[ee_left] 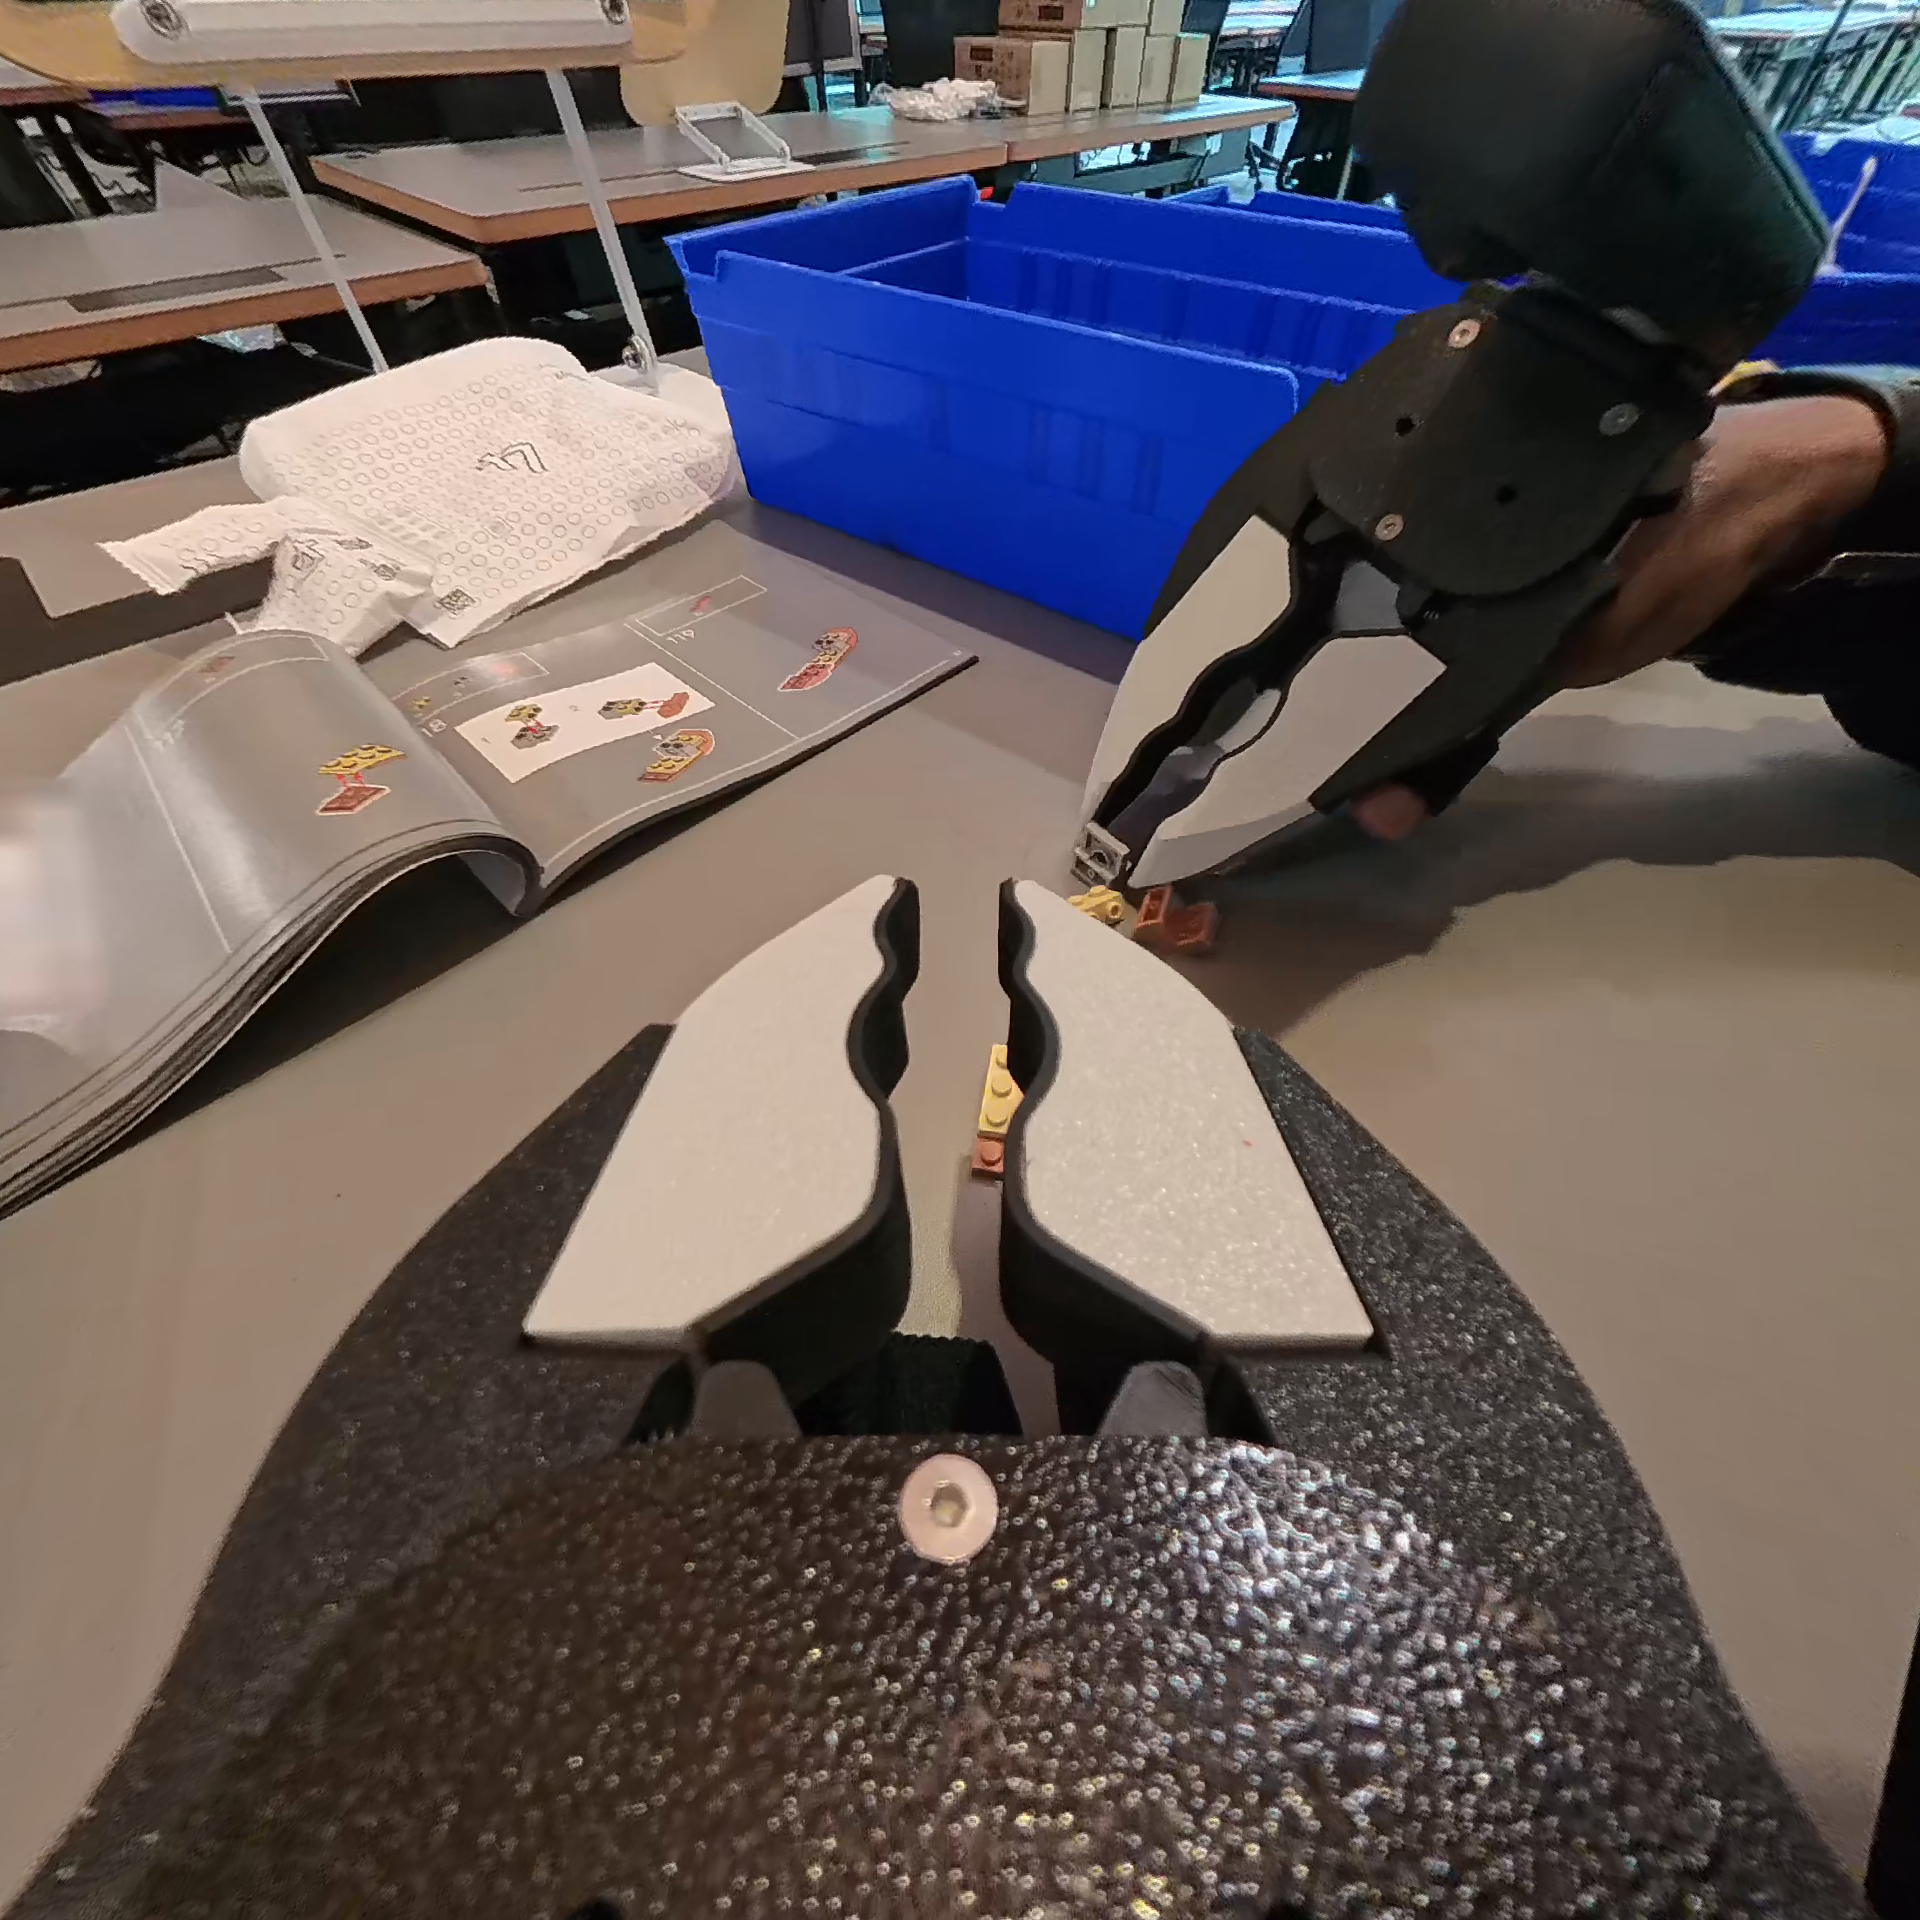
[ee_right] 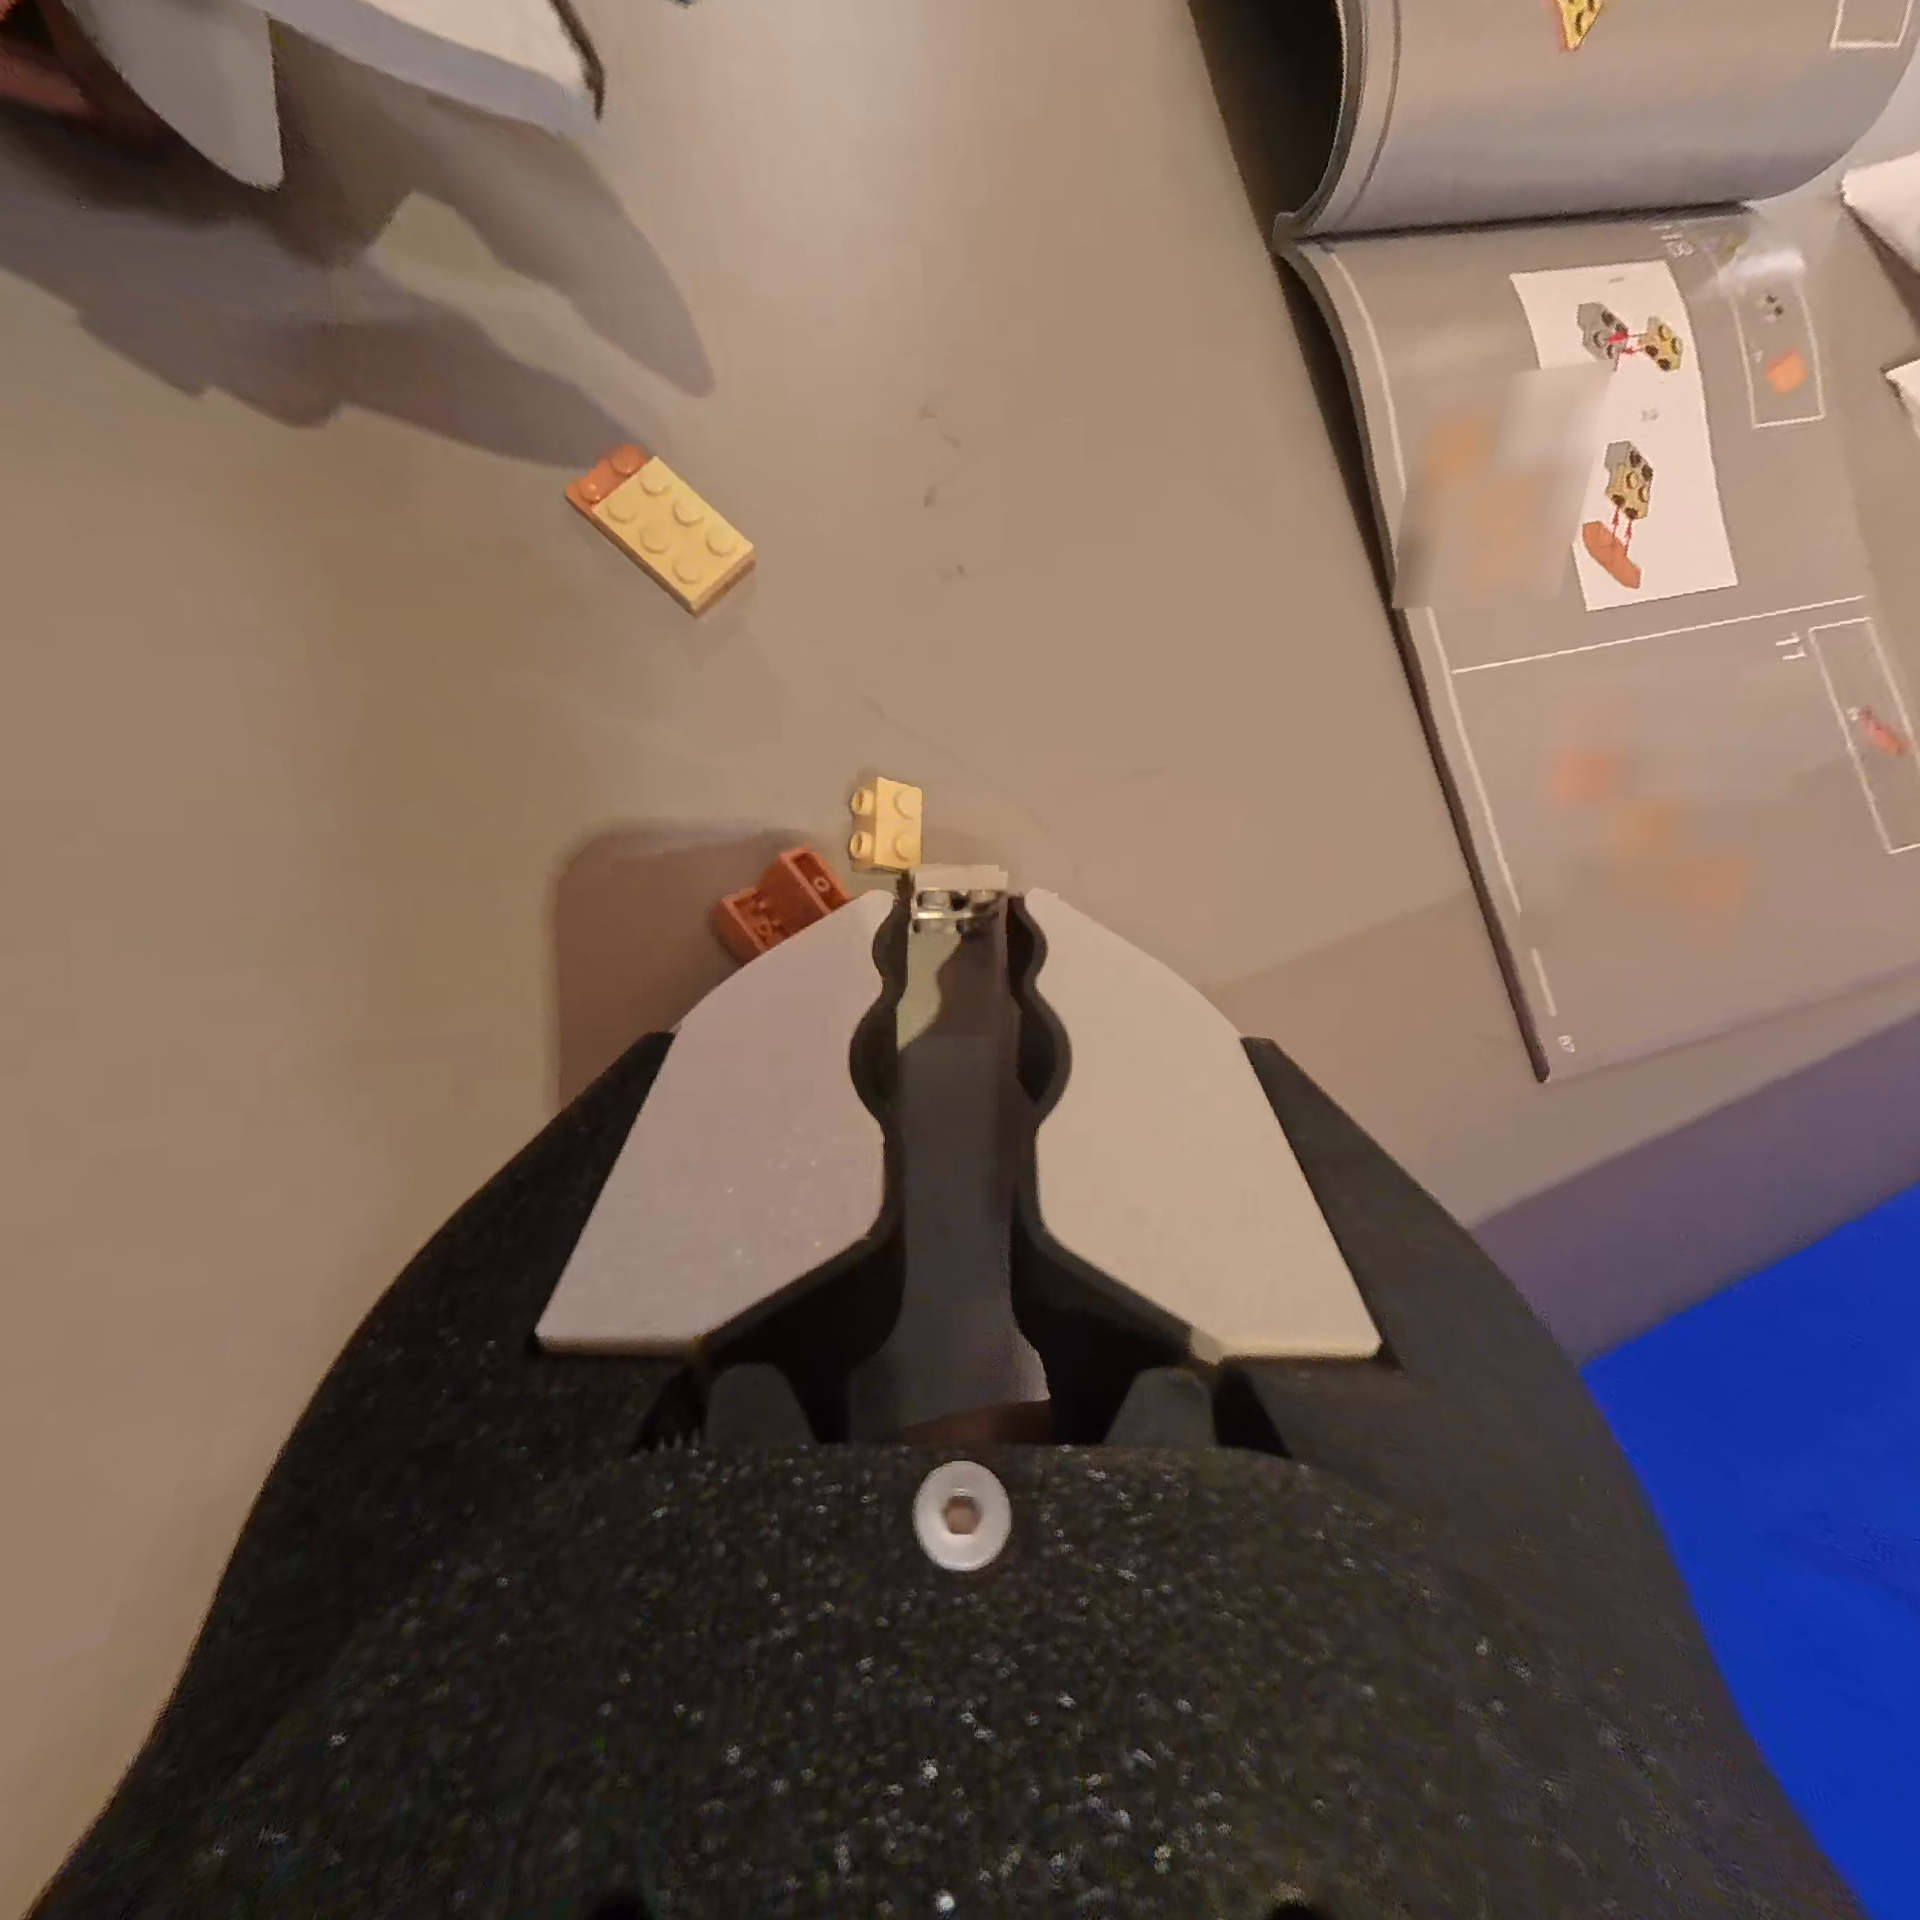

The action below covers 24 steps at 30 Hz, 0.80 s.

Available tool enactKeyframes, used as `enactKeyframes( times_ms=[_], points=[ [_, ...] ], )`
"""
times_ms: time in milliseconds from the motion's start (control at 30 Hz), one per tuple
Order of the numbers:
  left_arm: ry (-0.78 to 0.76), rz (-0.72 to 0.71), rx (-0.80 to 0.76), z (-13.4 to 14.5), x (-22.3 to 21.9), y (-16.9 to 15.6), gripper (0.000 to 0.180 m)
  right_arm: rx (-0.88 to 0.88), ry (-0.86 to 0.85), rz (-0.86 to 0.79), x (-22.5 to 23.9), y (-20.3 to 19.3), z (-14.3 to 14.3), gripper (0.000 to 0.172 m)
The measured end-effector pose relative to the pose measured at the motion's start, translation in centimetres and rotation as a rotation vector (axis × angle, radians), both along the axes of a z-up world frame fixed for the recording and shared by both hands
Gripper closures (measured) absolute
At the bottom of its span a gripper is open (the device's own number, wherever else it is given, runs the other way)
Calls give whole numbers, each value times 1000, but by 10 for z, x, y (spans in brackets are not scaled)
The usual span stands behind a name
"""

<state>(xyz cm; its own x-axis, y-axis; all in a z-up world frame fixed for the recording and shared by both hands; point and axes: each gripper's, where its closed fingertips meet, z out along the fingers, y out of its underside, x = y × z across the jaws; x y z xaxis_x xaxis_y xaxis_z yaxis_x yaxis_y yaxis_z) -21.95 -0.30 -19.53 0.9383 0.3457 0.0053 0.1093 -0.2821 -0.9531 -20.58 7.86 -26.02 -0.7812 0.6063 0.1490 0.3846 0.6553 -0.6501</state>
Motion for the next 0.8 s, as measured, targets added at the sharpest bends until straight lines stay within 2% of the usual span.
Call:
enactKeyframes(
  times_ms=[133, 233, 300, 467, 567, 667, 800],
  points=[
    [7, -3, -13, -1, 1, 1, 166, -45, -2, 9, -4, -5, 2, 156],
    [5, 0, -5, 0, 0, 0, 167, 5, 20, 9, -7, -2, 5, 156],
    [5, 0, -3, 0, 0, 0, 167, 120, 11, 37, -3, 5, 6, 156],
    [13, -4, -18, -2, 1, 1, 166, 561, -119, 78, 10, 48, 5, 156],
    [20, -5, -31, -3, 2, 1, 166, 638, -238, 139, 19, 50, 3, 156],
    [26, 1, -28, -2, 2, 0, 166, 690, -287, 180, 18, 48, 3, 156],
    [25, 7, -15, -1, 1, -2, 166, 656, -294, 216, 15, 35, 3, 155]
  ],
)
